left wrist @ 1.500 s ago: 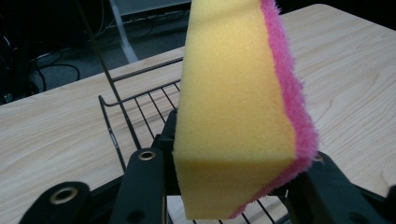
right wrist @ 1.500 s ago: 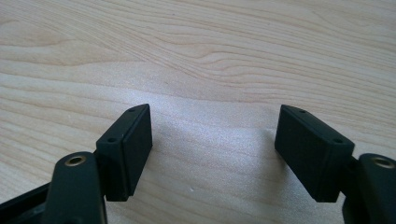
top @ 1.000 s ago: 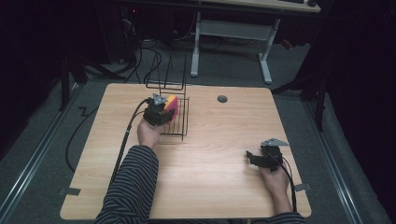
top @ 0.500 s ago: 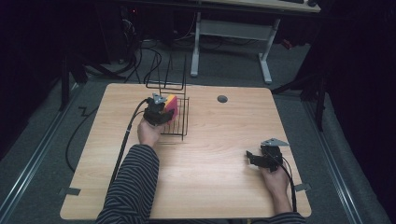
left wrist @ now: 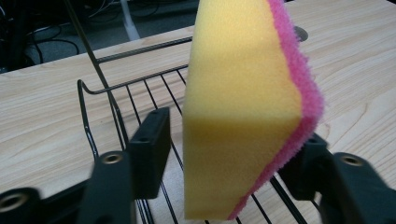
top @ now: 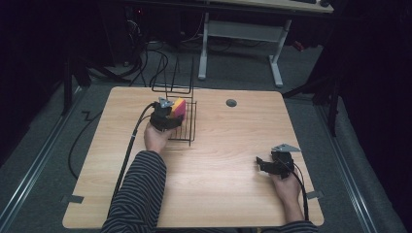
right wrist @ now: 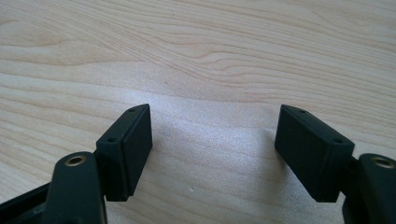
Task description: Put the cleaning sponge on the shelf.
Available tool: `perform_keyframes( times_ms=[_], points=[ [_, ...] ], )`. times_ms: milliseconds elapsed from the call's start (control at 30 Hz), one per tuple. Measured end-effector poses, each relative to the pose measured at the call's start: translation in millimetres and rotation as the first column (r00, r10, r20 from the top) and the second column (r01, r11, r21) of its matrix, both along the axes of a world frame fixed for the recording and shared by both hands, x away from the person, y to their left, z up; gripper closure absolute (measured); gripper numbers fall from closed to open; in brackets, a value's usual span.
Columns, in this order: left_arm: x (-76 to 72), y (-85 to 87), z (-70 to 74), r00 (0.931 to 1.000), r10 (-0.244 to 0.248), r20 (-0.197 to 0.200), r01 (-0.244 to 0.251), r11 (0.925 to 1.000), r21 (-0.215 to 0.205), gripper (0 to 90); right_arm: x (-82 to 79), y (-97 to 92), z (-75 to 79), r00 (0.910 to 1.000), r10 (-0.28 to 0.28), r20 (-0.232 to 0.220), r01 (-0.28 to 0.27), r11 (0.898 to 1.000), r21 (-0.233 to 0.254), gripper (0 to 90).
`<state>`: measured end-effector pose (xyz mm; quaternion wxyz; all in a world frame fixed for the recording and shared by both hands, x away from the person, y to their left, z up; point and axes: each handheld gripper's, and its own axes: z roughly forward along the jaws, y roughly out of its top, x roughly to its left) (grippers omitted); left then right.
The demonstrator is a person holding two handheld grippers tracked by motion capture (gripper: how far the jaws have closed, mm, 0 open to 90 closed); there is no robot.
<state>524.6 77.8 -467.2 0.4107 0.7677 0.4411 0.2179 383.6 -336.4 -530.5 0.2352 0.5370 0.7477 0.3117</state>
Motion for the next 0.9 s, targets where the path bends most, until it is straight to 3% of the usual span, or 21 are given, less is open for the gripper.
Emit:
perform_keyframes(
  times_ms=[167, 333, 567, 900],
  points=[
    [-2.3, 2.7, 4.4, 0.9999, 0.0, -0.016, 0.0, 0.9998, -0.02, 24.7, 0.0, -0.1, 0.0, 1.0, 0.0, 0.0, 0.0, 1.0, -0.001, 27.9],
    [-10.8, 6.1, 7.3, 0.9999, -0.001, -0.014, 0.0, 0.9991, -0.043, 24.8, 0.0, -0.2, 0.0, 1.0, 0.0, 0.0, 0.0, 1.0, -0.001, 27.9],
    [-23.7, 20.8, 7.2, 0.9998, 0.0, -0.02, -0.001, 0.9969, -0.078, 16.5, 0.0, -0.2, 0.0, 1.0, 0.0, 0.0, 0.0, 1.0, -0.001, 27.9],
    [-41.7, 37.6, 10.0, 1.0, -0.001, 0.0, 0.001, 0.9958, -0.092, 15.0, 0.0, -0.2, 0.0, 1.0, 0.0, 0.0, 0.0, 1.0, -0.001, 27.9]
  ],
)
